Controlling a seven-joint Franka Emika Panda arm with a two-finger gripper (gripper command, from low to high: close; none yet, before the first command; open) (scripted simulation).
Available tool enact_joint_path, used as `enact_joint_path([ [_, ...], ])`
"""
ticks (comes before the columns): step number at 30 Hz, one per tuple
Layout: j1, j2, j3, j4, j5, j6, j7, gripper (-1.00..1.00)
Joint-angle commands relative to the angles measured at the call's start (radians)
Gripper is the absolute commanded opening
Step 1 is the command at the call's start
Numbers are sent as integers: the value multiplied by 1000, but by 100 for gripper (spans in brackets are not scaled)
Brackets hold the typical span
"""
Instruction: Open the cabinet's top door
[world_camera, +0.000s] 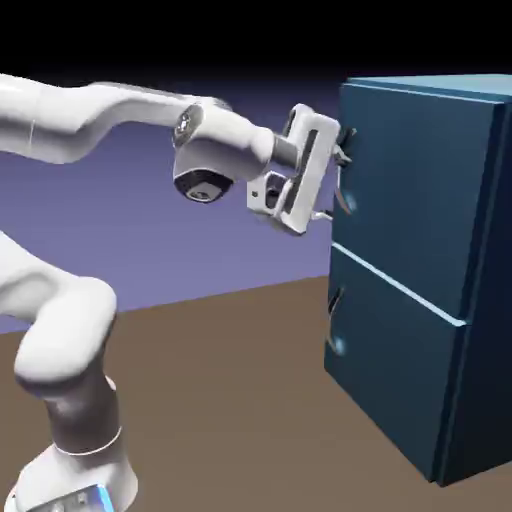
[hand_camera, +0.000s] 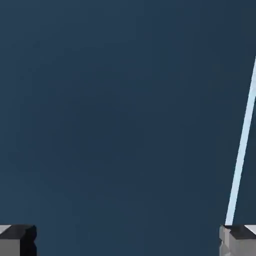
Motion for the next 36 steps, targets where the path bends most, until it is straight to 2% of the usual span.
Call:
enact_joint_path([
  [1, -14, -8, 17, 6, 44, -2, 20, 0],
  [34, -475, -270, 564, 203, 1480, -69, 682, 0],
  [36, -476, -271, 565, 203, 1483, -69, 684, 0],
])
